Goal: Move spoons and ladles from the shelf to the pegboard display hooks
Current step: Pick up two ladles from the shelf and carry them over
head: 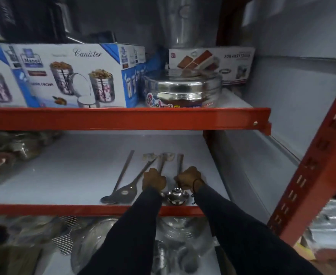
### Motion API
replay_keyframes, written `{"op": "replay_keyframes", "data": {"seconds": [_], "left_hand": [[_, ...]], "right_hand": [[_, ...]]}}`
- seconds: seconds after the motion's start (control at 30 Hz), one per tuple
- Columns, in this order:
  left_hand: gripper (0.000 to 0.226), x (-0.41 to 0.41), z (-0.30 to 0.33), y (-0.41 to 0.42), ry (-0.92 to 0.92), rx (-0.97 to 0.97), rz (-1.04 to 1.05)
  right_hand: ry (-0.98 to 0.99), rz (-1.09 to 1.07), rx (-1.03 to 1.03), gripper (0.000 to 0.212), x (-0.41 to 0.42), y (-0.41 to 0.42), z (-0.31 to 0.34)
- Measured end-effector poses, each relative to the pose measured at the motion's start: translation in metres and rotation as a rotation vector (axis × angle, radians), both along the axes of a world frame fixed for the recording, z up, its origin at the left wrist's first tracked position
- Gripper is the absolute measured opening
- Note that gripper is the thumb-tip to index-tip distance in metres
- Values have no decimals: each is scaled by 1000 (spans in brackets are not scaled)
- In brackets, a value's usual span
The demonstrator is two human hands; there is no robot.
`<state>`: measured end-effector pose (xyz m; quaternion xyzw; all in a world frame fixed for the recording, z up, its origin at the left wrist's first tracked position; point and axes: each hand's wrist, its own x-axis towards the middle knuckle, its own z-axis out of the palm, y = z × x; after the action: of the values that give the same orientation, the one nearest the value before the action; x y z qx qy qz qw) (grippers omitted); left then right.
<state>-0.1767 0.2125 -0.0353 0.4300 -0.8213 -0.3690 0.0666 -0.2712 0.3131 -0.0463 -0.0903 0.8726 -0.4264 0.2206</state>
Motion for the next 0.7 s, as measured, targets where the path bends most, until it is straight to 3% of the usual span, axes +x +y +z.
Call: {"op": "replay_keyframes", "data": {"seconds": [0.2,0.37,0.5,0.57,0.6,0.67,0.7], "left_hand": [[56,10,16,-41,263,289,200],[29,68,49,-80,412,293,364],[29,144,55,-118,513,348,469],[42,195,56,-136,537,344,537],[38,227,54,-147,558,329,595],[4,286,54,-151,516,245,672],[4,326,55,-148,513,191,737]], "right_hand": [[-110,9,-199,33,-1,-28,5],[-99,132,-335,19,46,-67,49],[-141,286,-408,16,104,-115,63],[-146,371,-406,13,142,-144,62],[-163,437,-419,13,165,-160,59],[-197,555,-434,12,210,-186,55],[-213,644,-425,12,243,-202,54]]}}
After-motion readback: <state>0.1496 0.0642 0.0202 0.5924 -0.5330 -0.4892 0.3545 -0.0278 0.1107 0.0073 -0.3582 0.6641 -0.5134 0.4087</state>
